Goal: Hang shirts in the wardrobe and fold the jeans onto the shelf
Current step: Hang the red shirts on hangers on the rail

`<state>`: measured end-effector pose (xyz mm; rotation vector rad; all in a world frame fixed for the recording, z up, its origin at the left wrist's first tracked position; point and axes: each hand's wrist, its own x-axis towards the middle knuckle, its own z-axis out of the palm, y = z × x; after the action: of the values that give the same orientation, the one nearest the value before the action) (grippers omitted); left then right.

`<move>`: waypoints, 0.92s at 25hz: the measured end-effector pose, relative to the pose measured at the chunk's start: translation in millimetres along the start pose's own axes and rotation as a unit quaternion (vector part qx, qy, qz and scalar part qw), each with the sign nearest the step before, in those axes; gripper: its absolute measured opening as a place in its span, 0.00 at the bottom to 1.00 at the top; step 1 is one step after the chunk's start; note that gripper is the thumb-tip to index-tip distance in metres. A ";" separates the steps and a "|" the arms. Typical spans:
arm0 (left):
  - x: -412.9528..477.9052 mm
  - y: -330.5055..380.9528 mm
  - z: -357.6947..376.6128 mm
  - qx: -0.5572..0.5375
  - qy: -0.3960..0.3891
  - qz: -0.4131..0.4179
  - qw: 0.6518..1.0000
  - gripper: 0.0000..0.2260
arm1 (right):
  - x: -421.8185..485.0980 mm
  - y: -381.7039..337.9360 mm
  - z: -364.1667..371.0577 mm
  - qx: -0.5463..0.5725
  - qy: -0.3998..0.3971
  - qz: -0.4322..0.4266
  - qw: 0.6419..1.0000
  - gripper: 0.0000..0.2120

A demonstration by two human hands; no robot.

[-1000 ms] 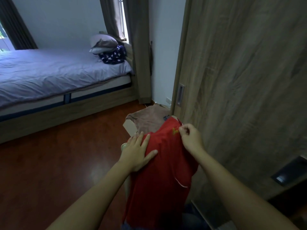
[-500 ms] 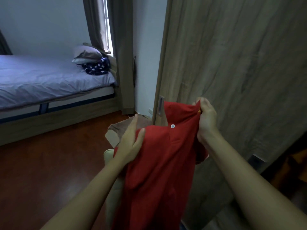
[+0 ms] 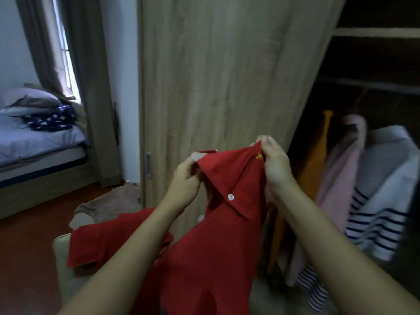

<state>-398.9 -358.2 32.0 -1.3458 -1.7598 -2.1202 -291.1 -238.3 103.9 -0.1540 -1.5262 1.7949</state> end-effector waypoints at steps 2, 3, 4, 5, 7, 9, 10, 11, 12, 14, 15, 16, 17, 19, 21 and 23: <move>8.2 10.6 25.5 -0.047 0.040 -0.001 0.998 0.10 | -10.2 -11.9 -37.3 -0.038 -0.006 -0.011 0.999 0.15; 12.0 16.5 38.0 -0.048 0.049 0.004 0.998 0.09 | -16.2 -18.2 -52.5 -0.049 -0.009 -0.005 0.999 0.15; 13.0 24.1 54.2 -0.037 0.042 0.013 0.998 0.08 | -23.1 -26.5 -69.5 -0.068 -0.006 0.003 0.998 0.15; 12.3 32.2 71.5 -0.027 0.022 0.027 0.999 0.07 | -29.8 -34.5 -85.0 -0.105 -0.003 0.009 0.994 0.16; 5.1 48.7 107.2 0.000 -0.022 0.053 0.998 0.08 | -45.1 -48.6 -113.1 -0.222 -0.008 0.012 0.975 0.15; -4.5 61.0 139.5 0.030 -0.068 0.071 0.995 0.09 | -60.3 -58.3 -137.8 -0.275 -0.052 0.003 0.960 0.10; -8.9 65.5 152.9 0.037 -0.092 0.076 0.992 0.09 | -67.0 -61.0 -149.3 -0.291 -0.087 0.000 0.953 0.11; -12.2 68.7 163.3 0.037 -0.111 0.079 0.990 0.09 | -72.8 -62.5 -159.3 -0.321 -0.116 -0.011 0.940 0.16; -14.2 71.1 171.2 0.033 -0.121 0.079 0.989 0.08 | -77.6 -63.1 -167.5 -0.368 -0.129 -0.024 0.920 0.19; -19.3 74.4 186.2 0.036 -0.124 0.072 0.989 0.08 | -85.5 -66.1 -183.0 -0.438 -0.106 -0.049 0.891 0.15; -23.4 73.6 191.8 0.042 -0.122 0.070 0.989 0.08 | -88.9 -67.4 -187.8 -0.449 -0.087 -0.057 0.888 0.12; -28.8 71.2 197.4 0.044 -0.121 0.063 0.990 0.08 | -92.1 -67.9 -192.4 -0.442 -0.075 -0.060 0.892 0.10; -35.2 66.8 202.8 0.037 -0.123 0.049 0.991 0.09 | -95.4 -68.6 -195.7 -0.434 -0.074 -0.063 0.896 0.10; -52.1 54.2 212.1 -0.011 -0.139 0.003 0.990 0.09 | -102.7 -69.6 -200.6 -0.439 -0.104 -0.074 0.890 0.09; -70.2 43.1 218.1 -0.087 -0.174 -0.039 0.980 0.08 | -110.1 -68.9 -205.5 -0.466 -0.148 -0.083 0.868 0.09; -85.7 35.2 220.6 -0.177 -0.208 -0.089 0.958 0.10 | -114.5 -68.0 -214.0 -0.477 -0.161 -0.081 0.860 0.08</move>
<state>-202.7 -226.7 -6.2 -1.9128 -1.7469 -2.4862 -63.6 -138.0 62.3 -0.1935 -2.4822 0.8078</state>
